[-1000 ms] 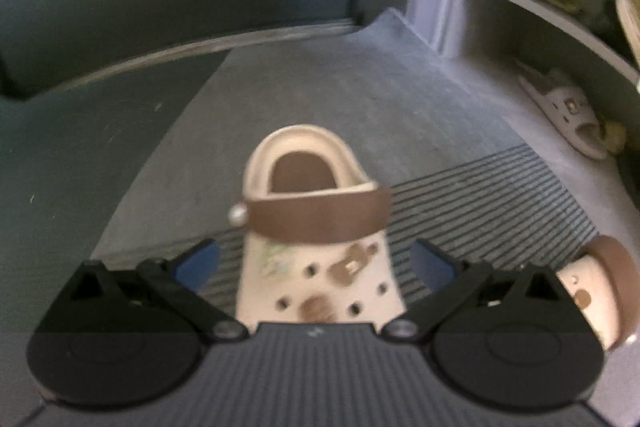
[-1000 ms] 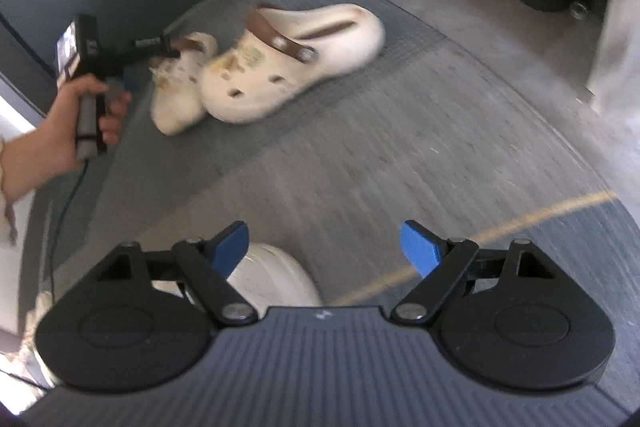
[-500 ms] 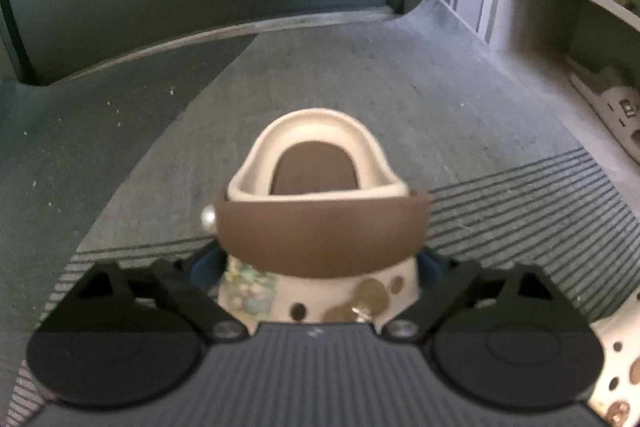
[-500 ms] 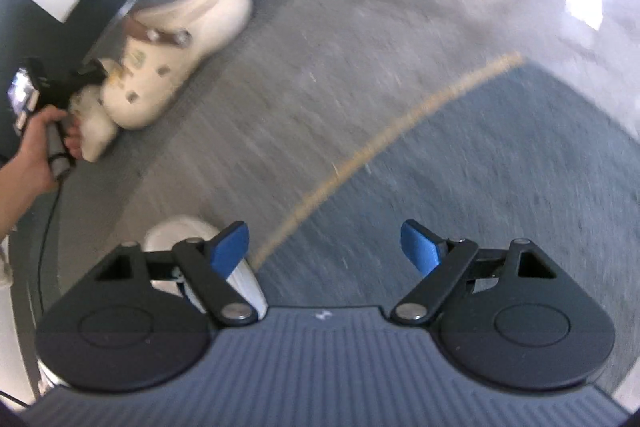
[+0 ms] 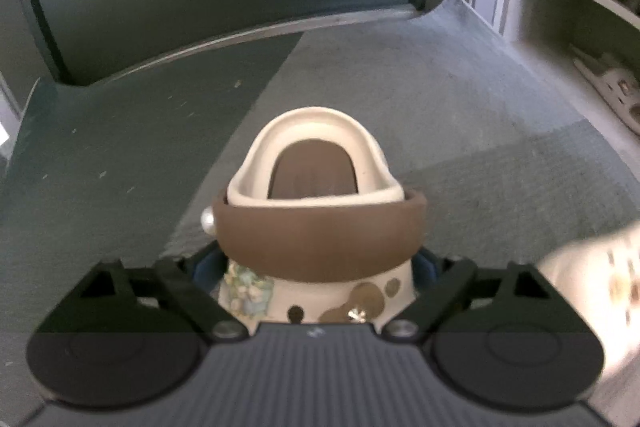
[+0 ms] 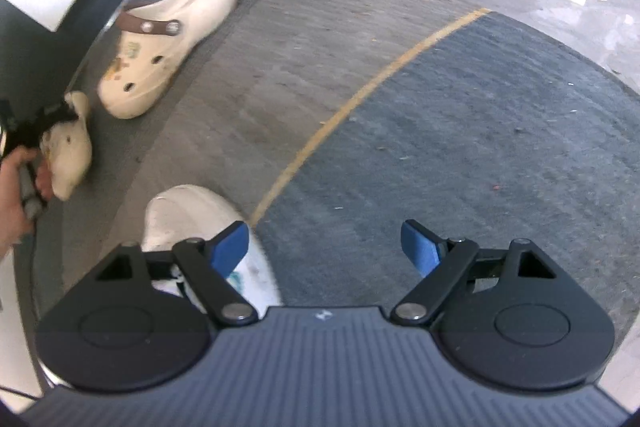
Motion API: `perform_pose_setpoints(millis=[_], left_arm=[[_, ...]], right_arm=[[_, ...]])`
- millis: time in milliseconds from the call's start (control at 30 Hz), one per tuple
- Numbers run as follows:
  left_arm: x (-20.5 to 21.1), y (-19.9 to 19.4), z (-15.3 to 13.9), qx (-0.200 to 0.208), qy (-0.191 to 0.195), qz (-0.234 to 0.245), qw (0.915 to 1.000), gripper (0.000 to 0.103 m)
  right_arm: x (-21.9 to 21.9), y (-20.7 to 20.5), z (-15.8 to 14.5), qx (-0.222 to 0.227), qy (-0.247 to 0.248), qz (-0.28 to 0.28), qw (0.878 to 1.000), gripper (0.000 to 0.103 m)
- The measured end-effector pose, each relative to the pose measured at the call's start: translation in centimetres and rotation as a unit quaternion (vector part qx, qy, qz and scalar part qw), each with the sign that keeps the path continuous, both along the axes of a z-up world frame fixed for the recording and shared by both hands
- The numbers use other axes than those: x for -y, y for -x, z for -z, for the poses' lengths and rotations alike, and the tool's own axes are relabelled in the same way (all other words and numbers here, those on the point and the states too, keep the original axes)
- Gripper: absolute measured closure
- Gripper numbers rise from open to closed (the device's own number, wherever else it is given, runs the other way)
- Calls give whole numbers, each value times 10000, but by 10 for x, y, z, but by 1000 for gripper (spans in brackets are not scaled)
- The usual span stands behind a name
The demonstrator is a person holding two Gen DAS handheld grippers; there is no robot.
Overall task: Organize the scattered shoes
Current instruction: 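Carry the cream clog and set it down, opening the left gripper, then grasp the cream clog by its brown strap with the right gripper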
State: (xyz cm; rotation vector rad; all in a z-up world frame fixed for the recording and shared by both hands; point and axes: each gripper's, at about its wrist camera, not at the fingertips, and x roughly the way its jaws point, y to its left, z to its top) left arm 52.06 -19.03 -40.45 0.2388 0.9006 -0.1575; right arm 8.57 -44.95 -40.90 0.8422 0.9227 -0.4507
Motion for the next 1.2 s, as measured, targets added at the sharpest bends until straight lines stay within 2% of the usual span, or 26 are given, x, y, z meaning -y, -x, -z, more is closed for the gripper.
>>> perform_pose_setpoints(millis=[67,167,300,400,533,633,700,767,833,867,900,933,967,1033,1100,1200], left_arm=[[-20,16,-1,-210,-184,71,9996,12],[-50,31,3,-493,-240,-48,9985,12],[-92,47,19,-705,15,-329,9970,12],[-101,54,29,-733,24,-305,9968,11],[-108,53,22,-936,202,-343,9948,9],[-107,64,12,-825,-53,-281,9962,5],[-105,75,-2,-887,45,-151,9959,5],[-102,95,-35,-765,6,16,9971,5],[-103,116,-75,-716,28,106,9974,5],[-104,126,-95,-679,92,162,9975,5],[-108,144,-128,-574,201,189,9980,4],[-109,150,-138,-559,230,180,9980,3],[-114,168,-171,-566,305,108,9979,3],[-128,193,-224,-606,554,-218,9964,2],[-143,213,-269,-665,887,-542,9924,2],[-162,237,-322,-612,1048,-845,9890,2]], right_arm=[[-10,-2,-4,107,55,-163,9998,18],[-25,-4,-9,191,6,-412,9990,18],[-45,-4,-24,584,79,-561,9967,18],[-60,-6,-29,714,90,-720,9948,18],[-69,-9,-32,783,72,-796,9937,18],[-68,-11,-46,925,166,-844,9920,18],[-65,-11,-68,1038,347,-1118,9877,18],[-63,-12,-92,1118,546,-1402,9823,18],[-65,-15,-129,1288,869,-1841,9705,18],[-72,-17,-152,1429,1177,-2111,9598,18],[-82,-21,-176,1541,1486,-2413,9465,18],[-90,-24,-198,1605,1608,-2634,9376,18],[-99,-27,-219,1667,1730,-2853,9279,18],[-116,-34,-262,1785,1961,-3282,9066,18],[-126,-34,-300,1844,1990,-3599,8927,18],[-134,-37,-352,1579,1803,-3637,9002,18]])
